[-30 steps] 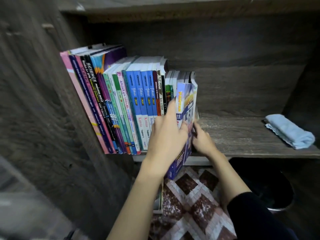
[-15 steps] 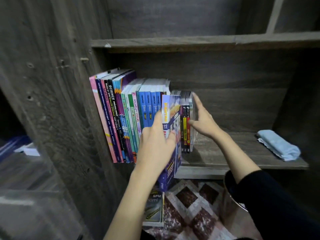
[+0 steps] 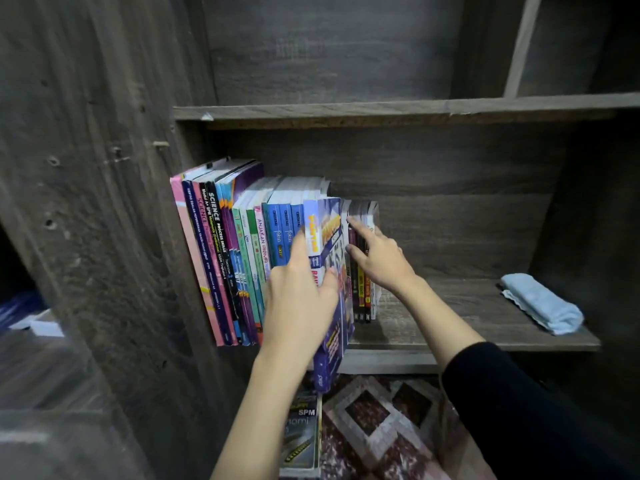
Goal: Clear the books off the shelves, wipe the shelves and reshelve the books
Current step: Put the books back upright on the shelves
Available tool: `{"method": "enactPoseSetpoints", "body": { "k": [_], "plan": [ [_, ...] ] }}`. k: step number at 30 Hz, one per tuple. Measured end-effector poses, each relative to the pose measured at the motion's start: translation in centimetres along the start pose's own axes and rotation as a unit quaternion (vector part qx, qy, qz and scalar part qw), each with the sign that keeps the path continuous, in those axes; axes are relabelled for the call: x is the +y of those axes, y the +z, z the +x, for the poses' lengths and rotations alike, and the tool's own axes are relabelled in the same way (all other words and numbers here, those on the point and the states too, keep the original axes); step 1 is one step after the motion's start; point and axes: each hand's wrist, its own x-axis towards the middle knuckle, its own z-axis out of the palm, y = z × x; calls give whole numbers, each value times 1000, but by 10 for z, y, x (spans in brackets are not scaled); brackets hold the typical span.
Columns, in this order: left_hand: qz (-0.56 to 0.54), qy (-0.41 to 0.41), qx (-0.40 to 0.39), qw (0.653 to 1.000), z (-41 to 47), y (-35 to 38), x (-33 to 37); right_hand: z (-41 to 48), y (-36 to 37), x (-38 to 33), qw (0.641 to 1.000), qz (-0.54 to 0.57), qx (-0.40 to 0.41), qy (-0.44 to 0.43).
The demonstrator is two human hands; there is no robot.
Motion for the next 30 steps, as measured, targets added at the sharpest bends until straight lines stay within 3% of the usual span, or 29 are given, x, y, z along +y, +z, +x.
{"method": "enactPoseSetpoints", "body": {
  "k": [15, 25, 30],
  "plan": [
    [-2, 3, -9, 1000, 8, 16, 25, -21, -3, 21, 988, 48, 144, 12],
    [59, 99, 25, 993, 25, 31, 50, -22, 0, 25, 986, 63, 152, 6],
    [26, 111, 37, 993, 33, 39, 50, -22, 2, 29, 983, 64, 172, -3]
  ]
}}
